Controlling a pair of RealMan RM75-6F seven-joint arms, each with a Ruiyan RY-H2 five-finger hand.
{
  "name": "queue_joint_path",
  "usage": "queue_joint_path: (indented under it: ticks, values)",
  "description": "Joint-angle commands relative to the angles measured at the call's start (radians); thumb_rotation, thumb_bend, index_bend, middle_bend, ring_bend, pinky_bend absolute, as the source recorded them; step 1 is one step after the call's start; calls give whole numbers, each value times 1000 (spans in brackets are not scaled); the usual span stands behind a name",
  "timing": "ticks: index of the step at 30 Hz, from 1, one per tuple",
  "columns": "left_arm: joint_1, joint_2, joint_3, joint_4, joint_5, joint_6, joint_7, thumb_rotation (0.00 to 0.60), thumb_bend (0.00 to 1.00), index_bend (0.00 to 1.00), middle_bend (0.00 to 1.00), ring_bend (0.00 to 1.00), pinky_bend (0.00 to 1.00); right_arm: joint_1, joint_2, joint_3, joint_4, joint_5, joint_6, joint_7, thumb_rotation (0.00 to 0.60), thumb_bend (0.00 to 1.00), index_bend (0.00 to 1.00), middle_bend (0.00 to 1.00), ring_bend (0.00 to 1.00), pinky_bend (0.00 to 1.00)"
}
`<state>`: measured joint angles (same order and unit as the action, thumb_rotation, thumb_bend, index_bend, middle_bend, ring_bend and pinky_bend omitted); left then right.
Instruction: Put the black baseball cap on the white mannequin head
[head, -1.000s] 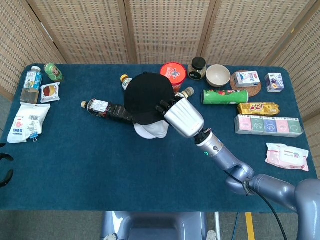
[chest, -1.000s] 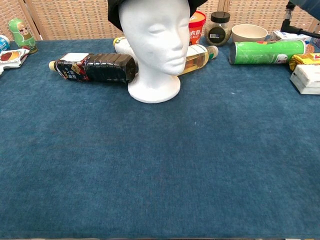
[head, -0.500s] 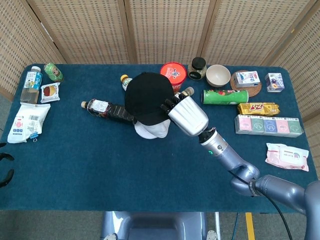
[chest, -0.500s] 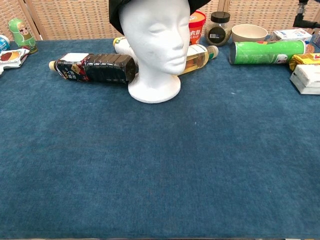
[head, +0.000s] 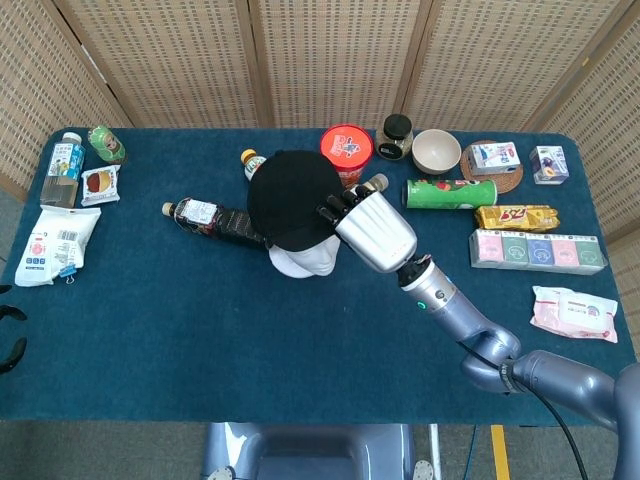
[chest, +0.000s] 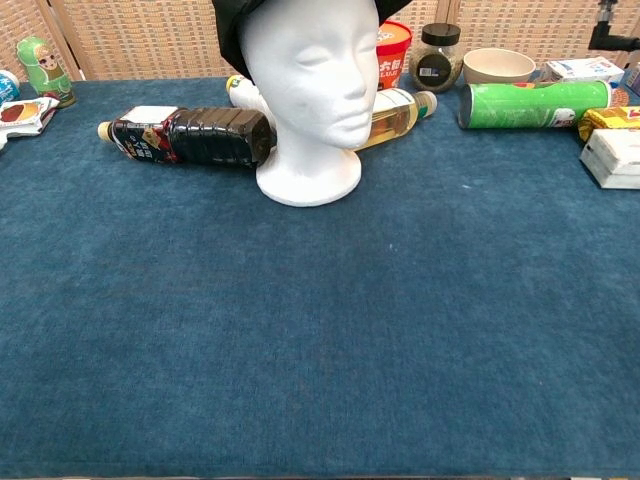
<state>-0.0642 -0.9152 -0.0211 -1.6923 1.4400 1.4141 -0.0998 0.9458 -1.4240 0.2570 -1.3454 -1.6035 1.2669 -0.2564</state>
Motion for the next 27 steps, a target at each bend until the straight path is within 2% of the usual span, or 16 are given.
queue_joint_path:
  ticks: [1,6,9,15,27]
  values:
    - [1,0,0,2,-1,0,-2,600,372,389,160,78,138,0,10,0,-11,3,-10,-7,600,564,345,446,525,588]
    - [1,-1,1,3,2,1,-5,600,372,389,161,78,138,-4,41,-5,-37,10,-37,-3,600,526,243,365,424,426]
    - [1,1,1,2,3,2,-5,600,372,389,160,78,138,-9,62,-7,-53,16,-49,-8,600,517,193,325,365,372]
    - [0,5,2,-6,9,3,0,600,372,379,160,78,138,-36,110,-13,-87,37,-61,-11,600,512,149,289,321,345]
    - [-7,13,-1,-31,6,-2,21,600,371,366,161,78,138,-114,177,-44,-115,62,-44,-1,600,503,140,274,302,332]
